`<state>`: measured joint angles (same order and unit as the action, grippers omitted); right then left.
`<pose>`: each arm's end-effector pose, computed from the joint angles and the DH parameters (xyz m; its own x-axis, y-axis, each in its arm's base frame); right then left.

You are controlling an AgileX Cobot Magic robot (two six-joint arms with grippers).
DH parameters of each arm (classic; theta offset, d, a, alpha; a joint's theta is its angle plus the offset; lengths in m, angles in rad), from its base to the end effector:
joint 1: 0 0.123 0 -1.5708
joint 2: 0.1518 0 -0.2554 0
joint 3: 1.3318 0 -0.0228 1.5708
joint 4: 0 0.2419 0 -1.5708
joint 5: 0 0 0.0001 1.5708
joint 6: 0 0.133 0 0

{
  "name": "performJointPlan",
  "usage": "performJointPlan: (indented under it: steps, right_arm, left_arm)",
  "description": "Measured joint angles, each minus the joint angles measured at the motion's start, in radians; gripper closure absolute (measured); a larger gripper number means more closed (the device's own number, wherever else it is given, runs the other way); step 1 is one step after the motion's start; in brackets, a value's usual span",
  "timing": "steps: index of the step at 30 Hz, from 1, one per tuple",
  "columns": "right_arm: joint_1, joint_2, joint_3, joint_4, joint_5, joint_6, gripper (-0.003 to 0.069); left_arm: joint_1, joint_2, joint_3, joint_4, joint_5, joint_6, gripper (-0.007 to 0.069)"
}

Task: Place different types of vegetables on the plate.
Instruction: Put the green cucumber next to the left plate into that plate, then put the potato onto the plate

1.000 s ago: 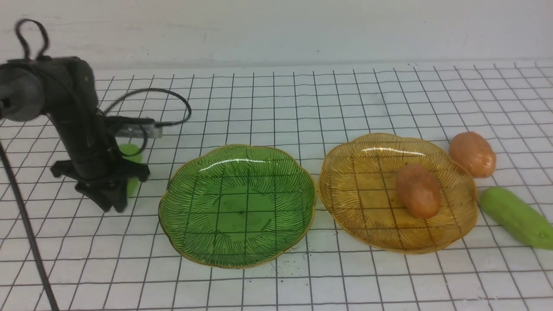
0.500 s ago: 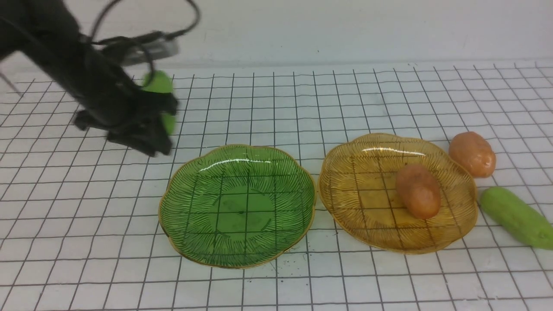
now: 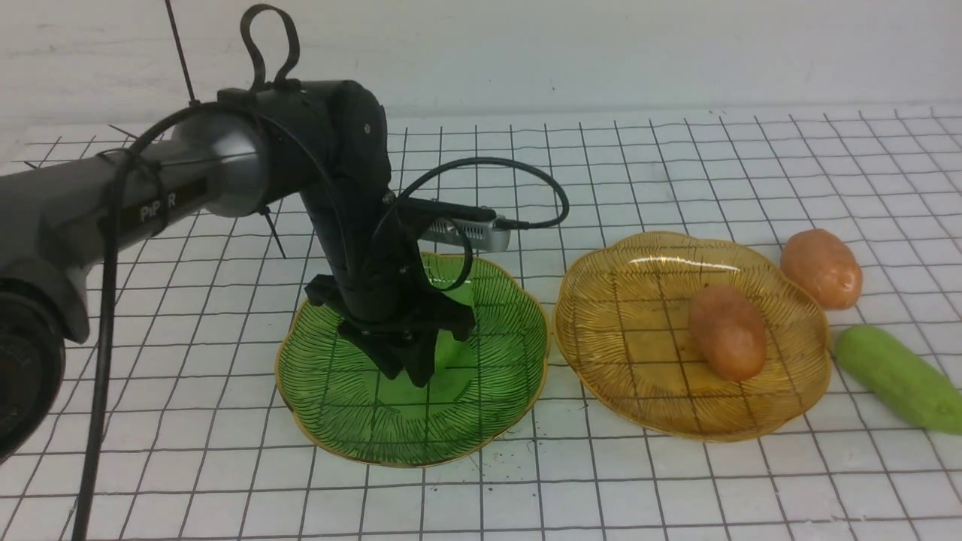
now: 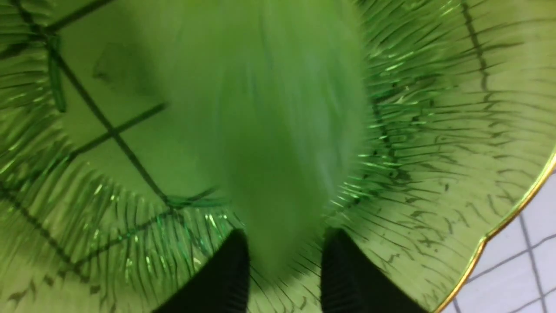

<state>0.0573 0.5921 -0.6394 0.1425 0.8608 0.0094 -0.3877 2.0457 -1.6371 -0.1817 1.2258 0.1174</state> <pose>0.1469 0.0228 0.2636 -0.6699 0.0636 -0.7397 -0.0694 0.9866 0.1477 0.3527 -0.1685 0.1441 -0.9031 0.4277 -0.0383 0.4277 0.8881 -0.1681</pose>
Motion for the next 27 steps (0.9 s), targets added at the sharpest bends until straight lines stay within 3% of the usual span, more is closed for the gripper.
performJointPlan:
  steps: [6,12,13,17,19,20,23,27]
  right_arm:
    - [0.0,0.0,0.0,0.0,0.0,-0.009,0.0508]
    - [0.0,0.039,-0.016,-0.002,-0.001,-0.009,0.0371]
    - [0.0,0.093,-0.041,-0.004,0.0,-0.009,0.0325]
    - [0.0,0.251,-0.099,-0.021,-0.003,-0.001,0.0272]
    - [0.0,0.307,-0.126,-0.033,-0.008,0.009,0.0267]
    - [0.0,0.396,-0.158,-0.056,-0.015,0.021,0.0263]
    - [0.0,0.549,-0.229,-0.103,-0.021,0.057,0.0259]
    - [0.0,0.717,-0.328,-0.161,-0.052,0.104,0.0259]
  left_arm:
    - [-0.001,0.0,0.0,0.031,-0.001,-0.019,0.0205]
    - [-0.001,-0.007,-0.016,0.12,-0.001,-0.006,0.0171]
    - [-0.001,-0.02,-0.019,0.154,-0.001,-0.003,0.0187]
    - [0.005,-0.078,-0.018,0.202,-0.001,0.0,0.0314]
    - [0.012,-0.106,-0.011,0.203,-0.001,0.004,0.04]
    - [0.025,-0.14,0.003,0.203,-0.001,0.007,0.0495]
    - [0.059,-0.193,0.034,0.203,0.001,0.024,0.0604]
    - [0.102,-0.229,0.066,0.19,0.001,0.04,0.0626]
